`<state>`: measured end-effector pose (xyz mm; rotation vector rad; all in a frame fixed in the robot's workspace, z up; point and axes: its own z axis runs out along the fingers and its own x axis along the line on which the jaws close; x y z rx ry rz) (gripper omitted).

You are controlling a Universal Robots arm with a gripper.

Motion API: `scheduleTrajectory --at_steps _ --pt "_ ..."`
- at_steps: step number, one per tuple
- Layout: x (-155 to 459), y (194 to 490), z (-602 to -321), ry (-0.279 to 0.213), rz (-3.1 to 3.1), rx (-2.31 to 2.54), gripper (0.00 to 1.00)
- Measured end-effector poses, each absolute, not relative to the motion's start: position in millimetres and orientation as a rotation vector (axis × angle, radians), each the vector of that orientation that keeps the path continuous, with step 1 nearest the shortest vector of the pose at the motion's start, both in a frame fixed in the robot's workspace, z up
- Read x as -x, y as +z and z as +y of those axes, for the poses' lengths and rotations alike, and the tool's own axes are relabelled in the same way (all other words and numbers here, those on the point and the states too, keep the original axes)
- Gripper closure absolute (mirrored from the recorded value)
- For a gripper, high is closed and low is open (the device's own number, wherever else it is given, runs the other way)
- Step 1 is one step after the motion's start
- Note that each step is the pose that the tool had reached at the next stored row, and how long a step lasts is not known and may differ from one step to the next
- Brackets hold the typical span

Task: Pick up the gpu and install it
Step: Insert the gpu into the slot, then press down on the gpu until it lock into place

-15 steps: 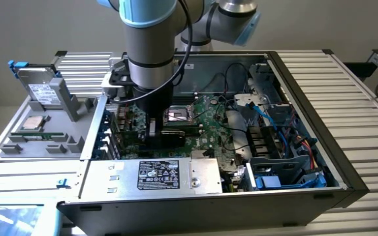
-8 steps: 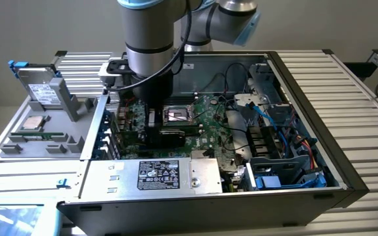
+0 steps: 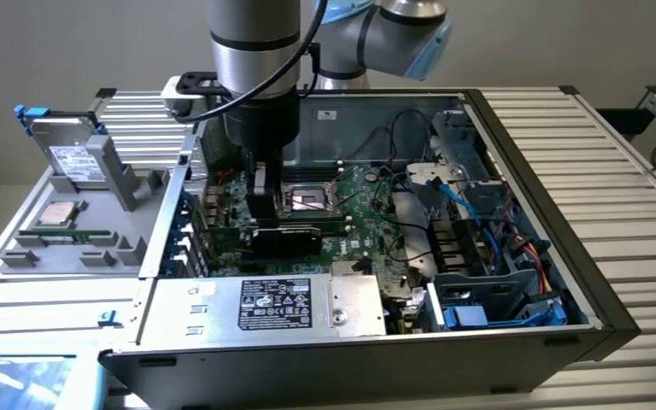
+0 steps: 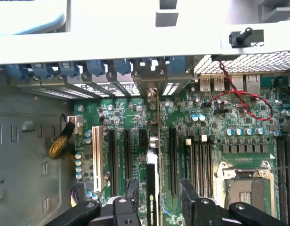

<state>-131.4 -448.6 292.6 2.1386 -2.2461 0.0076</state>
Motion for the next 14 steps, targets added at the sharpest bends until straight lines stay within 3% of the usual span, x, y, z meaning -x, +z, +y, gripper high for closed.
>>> scheduleTrajectory --at_steps 11,12,14 --pt "131.4 292.6 -448.6 0.008 -2.246 -2.139 0.52" --pt "131.4 292.6 -448.6 0.008 -2.246 -2.139 0.54" --pt "131.4 292.6 -448.6 0.008 -2.246 -2.139 0.67"
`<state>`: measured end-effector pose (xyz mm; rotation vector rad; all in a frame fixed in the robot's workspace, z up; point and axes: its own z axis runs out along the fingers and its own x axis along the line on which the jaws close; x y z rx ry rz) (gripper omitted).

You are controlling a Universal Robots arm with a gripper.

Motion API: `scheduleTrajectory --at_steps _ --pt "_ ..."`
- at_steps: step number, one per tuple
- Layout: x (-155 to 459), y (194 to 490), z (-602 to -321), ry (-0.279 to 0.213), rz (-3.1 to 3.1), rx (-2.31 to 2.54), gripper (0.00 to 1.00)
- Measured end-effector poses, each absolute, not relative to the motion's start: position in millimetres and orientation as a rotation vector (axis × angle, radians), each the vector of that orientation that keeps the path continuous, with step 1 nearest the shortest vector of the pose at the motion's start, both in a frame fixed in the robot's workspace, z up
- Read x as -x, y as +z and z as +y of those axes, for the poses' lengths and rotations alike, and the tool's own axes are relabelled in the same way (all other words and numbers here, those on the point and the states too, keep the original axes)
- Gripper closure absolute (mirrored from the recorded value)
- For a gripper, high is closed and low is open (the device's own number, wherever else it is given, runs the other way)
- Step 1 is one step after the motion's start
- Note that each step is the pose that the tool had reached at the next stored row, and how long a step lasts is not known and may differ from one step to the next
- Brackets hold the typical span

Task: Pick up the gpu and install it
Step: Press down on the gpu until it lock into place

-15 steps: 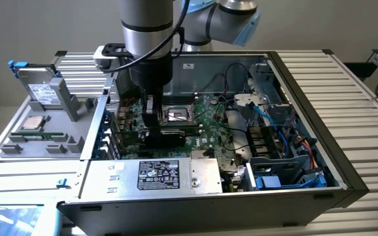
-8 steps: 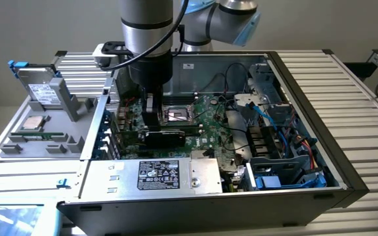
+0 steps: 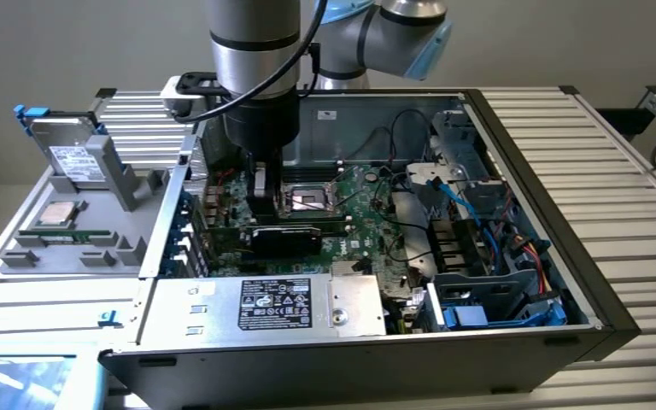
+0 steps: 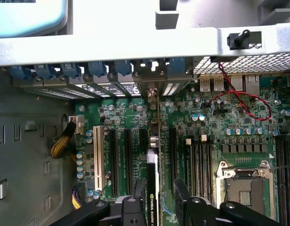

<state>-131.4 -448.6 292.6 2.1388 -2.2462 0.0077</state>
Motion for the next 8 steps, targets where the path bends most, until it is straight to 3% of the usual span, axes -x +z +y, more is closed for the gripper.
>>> scheduleTrajectory --at_steps 3,5,8 --pt "131.4 292.6 -448.6 0.008 -2.246 -2.139 0.73" --pt "131.4 292.6 -448.6 0.008 -2.246 -2.139 0.84" --pt "134.1 291.8 -448.3 0.008 -2.247 -2.138 0.88"
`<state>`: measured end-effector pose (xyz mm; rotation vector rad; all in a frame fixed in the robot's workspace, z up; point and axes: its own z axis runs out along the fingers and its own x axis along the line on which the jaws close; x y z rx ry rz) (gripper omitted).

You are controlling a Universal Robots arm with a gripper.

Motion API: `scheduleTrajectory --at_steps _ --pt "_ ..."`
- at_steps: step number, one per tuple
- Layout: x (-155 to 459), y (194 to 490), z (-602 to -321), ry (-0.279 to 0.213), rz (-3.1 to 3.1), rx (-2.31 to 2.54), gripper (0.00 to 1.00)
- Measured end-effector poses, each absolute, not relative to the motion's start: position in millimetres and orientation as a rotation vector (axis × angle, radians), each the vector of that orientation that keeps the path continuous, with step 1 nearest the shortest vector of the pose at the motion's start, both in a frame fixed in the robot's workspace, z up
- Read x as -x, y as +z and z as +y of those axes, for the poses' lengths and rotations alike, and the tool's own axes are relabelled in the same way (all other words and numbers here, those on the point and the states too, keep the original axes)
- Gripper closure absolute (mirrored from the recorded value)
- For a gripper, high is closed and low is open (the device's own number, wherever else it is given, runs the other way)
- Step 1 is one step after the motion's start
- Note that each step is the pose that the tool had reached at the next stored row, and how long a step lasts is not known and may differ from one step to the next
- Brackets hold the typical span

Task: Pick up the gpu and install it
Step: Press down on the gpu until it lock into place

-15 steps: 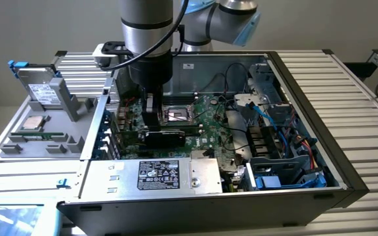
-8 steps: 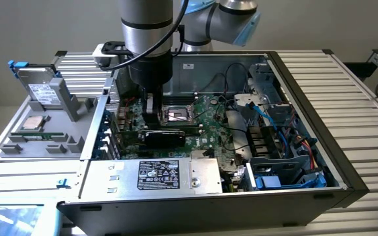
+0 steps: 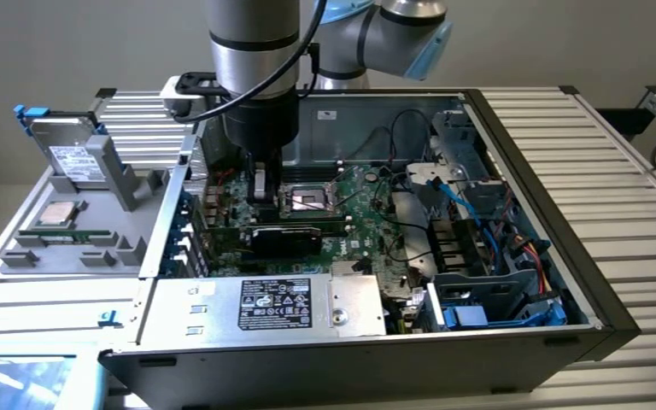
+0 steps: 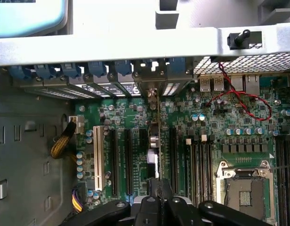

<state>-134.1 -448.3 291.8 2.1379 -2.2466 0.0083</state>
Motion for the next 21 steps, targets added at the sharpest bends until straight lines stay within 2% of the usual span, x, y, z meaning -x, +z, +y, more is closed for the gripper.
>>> scheduleTrajectory --at_steps 21 --pt "156.3 267.2 -438.6 0.073 -2.24 -2.126 0.88"
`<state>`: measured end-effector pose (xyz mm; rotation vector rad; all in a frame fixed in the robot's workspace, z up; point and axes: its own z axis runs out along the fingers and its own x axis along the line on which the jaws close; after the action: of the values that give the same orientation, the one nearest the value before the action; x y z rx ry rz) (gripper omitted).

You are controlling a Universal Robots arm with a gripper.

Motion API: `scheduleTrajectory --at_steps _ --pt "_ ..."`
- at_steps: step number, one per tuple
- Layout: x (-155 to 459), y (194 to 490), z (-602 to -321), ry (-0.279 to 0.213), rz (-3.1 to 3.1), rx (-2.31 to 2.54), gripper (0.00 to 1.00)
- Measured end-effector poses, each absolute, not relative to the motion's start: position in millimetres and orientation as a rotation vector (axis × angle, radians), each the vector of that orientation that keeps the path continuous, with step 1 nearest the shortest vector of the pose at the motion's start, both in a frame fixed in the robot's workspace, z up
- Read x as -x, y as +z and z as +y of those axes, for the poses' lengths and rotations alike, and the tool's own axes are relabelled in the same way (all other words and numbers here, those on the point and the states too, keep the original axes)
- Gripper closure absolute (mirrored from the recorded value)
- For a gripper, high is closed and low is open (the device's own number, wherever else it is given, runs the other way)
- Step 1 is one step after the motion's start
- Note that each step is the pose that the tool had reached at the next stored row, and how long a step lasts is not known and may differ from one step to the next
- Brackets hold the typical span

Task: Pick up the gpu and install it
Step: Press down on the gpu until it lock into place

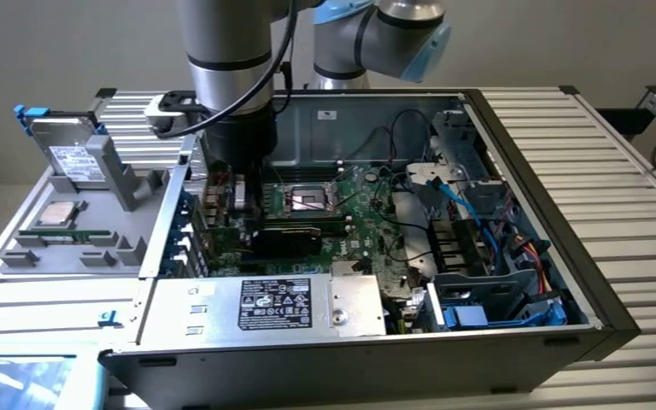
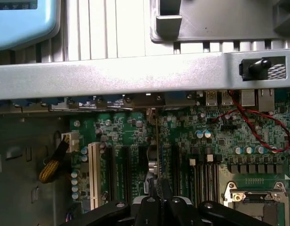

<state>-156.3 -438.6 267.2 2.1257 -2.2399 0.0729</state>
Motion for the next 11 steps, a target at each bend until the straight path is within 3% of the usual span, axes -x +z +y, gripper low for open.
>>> scheduleTrajectory --at_steps 5,11 --pt "156.3 262.1 -438.5 0.075 -2.239 -2.125 0.88" --pt "144.8 283.0 -439.1 0.073 -2.24 -2.123 0.88"
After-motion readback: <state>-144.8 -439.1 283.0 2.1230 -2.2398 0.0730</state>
